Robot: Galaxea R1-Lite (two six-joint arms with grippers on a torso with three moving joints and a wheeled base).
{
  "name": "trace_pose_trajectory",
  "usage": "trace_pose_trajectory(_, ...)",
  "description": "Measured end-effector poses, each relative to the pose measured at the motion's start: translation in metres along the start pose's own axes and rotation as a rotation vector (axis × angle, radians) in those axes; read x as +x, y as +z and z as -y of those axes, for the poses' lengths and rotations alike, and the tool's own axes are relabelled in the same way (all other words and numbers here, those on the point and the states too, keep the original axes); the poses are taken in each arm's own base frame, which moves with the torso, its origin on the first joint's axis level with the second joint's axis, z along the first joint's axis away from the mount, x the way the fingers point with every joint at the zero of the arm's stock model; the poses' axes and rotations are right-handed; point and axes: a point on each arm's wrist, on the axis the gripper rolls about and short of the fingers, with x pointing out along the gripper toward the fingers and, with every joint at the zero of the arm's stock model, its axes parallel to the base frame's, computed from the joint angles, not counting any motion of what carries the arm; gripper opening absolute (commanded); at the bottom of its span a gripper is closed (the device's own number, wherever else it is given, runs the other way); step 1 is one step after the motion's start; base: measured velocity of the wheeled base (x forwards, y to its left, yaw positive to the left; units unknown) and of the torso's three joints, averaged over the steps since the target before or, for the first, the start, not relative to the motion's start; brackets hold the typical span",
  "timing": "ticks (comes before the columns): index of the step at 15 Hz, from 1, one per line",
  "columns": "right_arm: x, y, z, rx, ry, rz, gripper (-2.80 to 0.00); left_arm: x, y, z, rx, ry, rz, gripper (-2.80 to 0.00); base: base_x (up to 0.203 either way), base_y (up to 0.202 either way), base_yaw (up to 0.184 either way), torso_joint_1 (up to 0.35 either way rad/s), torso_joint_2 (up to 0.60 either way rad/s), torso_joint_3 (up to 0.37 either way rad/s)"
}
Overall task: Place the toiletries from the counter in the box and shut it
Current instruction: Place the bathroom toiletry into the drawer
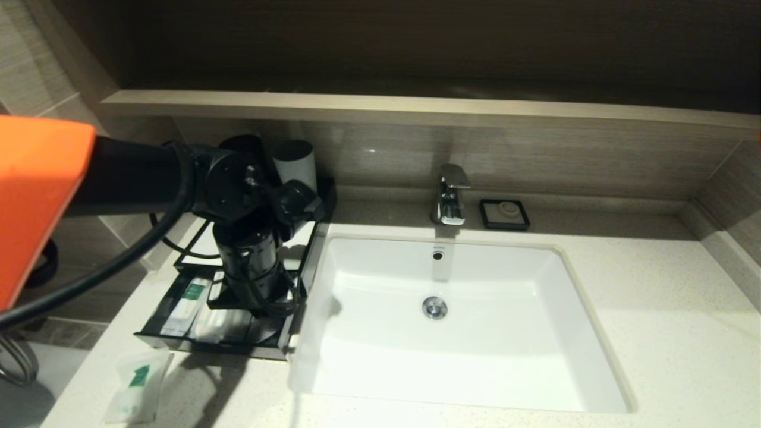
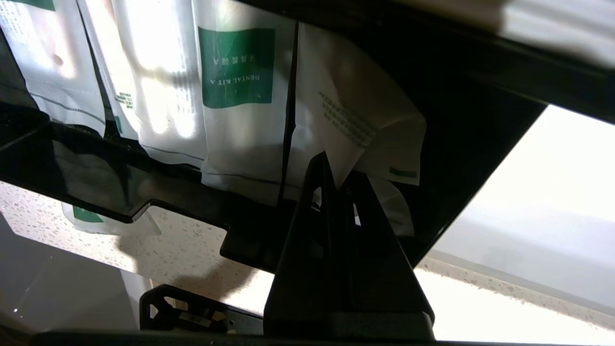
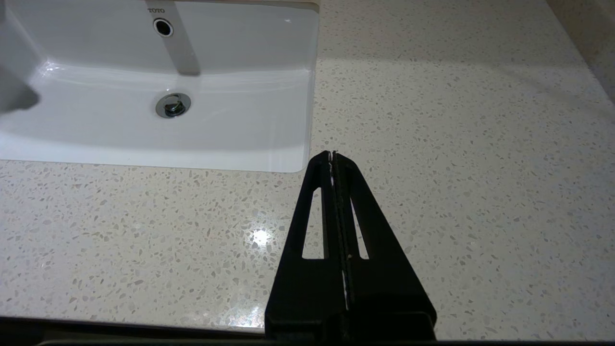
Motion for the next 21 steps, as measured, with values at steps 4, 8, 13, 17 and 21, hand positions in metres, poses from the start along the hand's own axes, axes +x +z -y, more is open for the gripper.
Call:
trace_pose_trajectory(4, 0.000, 0.000, 0.000, 0.000, 0.000, 0.000, -2.80, 0.004, 0.005, -0.002, -0.018, -0.003, 0.011, 0.00, 0.000, 0.000, 0.000, 0.000, 0.00, 0.000)
trace_pose_trajectory(8, 0.000, 0.000, 0.000, 0.000, 0.000, 0.000, -2.80, 0.003, 0.007, -0.004, -0.019, -0.005, 0.017, 0.00, 0.000, 0.000, 0.000, 0.000, 0.00, 0.000)
trace_pose_trajectory(13, 0.000, 0.000, 0.000, 0.000, 0.000, 0.000, -2.80, -0.012, 0.010, -0.007, -0.031, -0.031, 0.062, 0.00, 0.000, 0.000, 0.000, 0.000, 0.00, 0.000)
trace_pose_trajectory(17, 0.000, 0.000, 0.000, 0.000, 0.000, 0.000, -2.80, -0.031, 0.011, -0.012, -0.023, -0.056, 0.113, 0.00, 0.000, 0.000, 0.000, 0.000, 0.00, 0.000)
trace_pose_trajectory(21, 0.000, 0.000, 0.000, 0.000, 0.000, 0.000, -2.80, -0.055, 0.005, -0.023, -0.030, -0.090, 0.158, 0.00, 0.000, 0.000, 0.000, 0.000, 0.00, 0.000)
